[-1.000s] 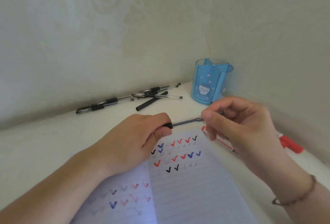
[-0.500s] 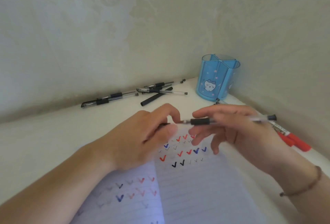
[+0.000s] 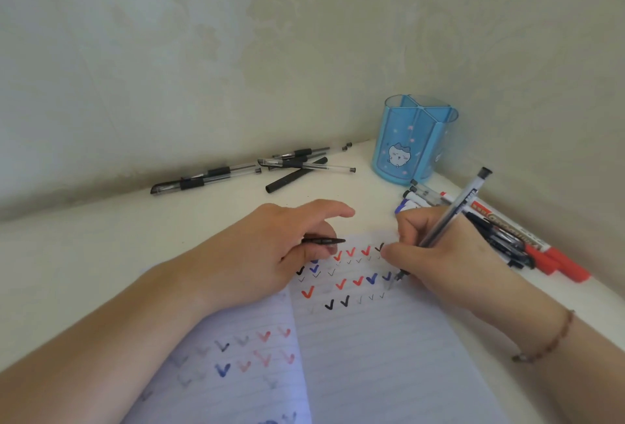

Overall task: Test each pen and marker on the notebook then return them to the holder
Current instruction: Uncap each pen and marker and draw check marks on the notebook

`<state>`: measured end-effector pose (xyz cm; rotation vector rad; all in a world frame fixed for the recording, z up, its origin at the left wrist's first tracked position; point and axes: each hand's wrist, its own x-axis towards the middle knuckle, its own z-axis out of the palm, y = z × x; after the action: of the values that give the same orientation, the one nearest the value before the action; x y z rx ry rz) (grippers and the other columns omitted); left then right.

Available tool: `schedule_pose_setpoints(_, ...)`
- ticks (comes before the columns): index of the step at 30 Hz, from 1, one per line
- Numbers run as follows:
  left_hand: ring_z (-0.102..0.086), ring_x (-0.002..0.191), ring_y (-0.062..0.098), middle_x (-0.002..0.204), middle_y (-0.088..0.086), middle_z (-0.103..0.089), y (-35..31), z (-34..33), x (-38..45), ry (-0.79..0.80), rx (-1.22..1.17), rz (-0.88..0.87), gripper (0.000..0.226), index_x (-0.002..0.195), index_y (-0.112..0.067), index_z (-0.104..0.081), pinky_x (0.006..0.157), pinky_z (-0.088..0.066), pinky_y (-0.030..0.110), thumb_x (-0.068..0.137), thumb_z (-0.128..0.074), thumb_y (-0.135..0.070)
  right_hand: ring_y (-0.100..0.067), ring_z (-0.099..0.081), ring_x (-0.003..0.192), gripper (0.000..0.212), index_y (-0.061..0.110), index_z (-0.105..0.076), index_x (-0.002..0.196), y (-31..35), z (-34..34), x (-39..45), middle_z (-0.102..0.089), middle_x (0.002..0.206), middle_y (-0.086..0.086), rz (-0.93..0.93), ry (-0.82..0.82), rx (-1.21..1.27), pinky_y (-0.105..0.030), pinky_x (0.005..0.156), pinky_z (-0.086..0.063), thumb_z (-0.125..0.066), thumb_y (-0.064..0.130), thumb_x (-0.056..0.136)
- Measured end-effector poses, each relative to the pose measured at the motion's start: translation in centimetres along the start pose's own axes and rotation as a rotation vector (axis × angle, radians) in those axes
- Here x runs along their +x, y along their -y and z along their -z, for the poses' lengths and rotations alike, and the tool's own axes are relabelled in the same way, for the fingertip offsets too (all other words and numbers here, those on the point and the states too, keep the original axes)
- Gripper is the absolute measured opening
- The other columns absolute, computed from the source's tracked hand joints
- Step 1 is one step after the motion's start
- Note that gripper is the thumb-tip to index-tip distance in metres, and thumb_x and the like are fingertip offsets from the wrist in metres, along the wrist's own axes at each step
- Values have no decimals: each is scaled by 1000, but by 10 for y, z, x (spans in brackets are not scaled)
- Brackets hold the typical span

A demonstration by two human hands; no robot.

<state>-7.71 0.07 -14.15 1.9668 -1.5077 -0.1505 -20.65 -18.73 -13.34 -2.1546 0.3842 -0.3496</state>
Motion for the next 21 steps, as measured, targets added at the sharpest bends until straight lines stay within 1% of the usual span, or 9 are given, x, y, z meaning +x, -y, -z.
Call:
schedule_pose_setpoints(2,-63,96,-10,106,-18,-72,2,0,1,-24,5,-23,31,125,-29,-56,84,-47,12,95,-57,-22,-12,-29,44,37,2,-35,53,0,0,0,-32,47,-2,-9,7,-25,-23,46,-29,-65,0,74)
schedule_pose_setpoints(4,-65,96,-7,104,-18,-73,3,1,1,-38,-2,-22,26,117,-29,-62,85,-49,17,92,-59,-24,-12,-30,45,35,3,-35,54,1,0,0,-33,48,-4,-11,11,-42,-21,45,-29,-64,0,74)
schedule_pose_setpoints(7,-65,91,-8,101,-18,-72,3,1,0,-58,1,-31,24,113,-30,-65,80,-49,14,91,-61,-21,-13,-32,48,34,4,-35,55,0,0,0,-35,51,-5,-5,24,-73,-25,48,-31,-63,3,73)
schedule_pose_setpoints(11,-65,92,-5,102,-18,-70,2,0,1,-61,3,-49,23,113,-28,-64,81,-50,20,92,-60,-21,-12,-32,48,34,5,-33,54,1,0,0,-34,52,-6,6,40,-100,-22,48,-31,-63,3,69)
schedule_pose_setpoints(12,-65,92,-5,102,-18,-70,2,0,1,-61,2,-50,22,112,-29,-64,80,-51,21,92,-60,-21,-12,-33,48,34,5,-33,54,2,0,1,-34,52,-6,4,47,-104,-23,48,-32,-63,2,68)
schedule_pose_setpoints(17,-65,91,-6,105,-18,-69,1,-1,1,-71,2,-78,24,113,-31,-61,81,-51,21,91,-60,-19,-15,-34,49,35,5,-31,54,-1,1,3,-32,53,-8,10,31,-68,-28,52,-33,-62,-1,70)
schedule_pose_setpoints(19,-65,92,-5,105,-16,-69,1,-1,1,-81,-1,-87,25,112,-30,-62,82,-52,20,91,-60,-17,-14,-33,48,34,5,-31,55,-2,0,3,-31,53,-8,25,27,-57,-27,52,-32,-60,-2,70)
schedule_pose_setpoints(21,-66,92,-5,104,-15,-70,2,-2,1,-96,-12,-102,25,112,-26,-66,82,-52,19,90,-61,-14,-14,-33,46,38,7,-32,53,-3,1,4,-32,51,-7,33,23,-14,-26,50,-31,-64,0,72)
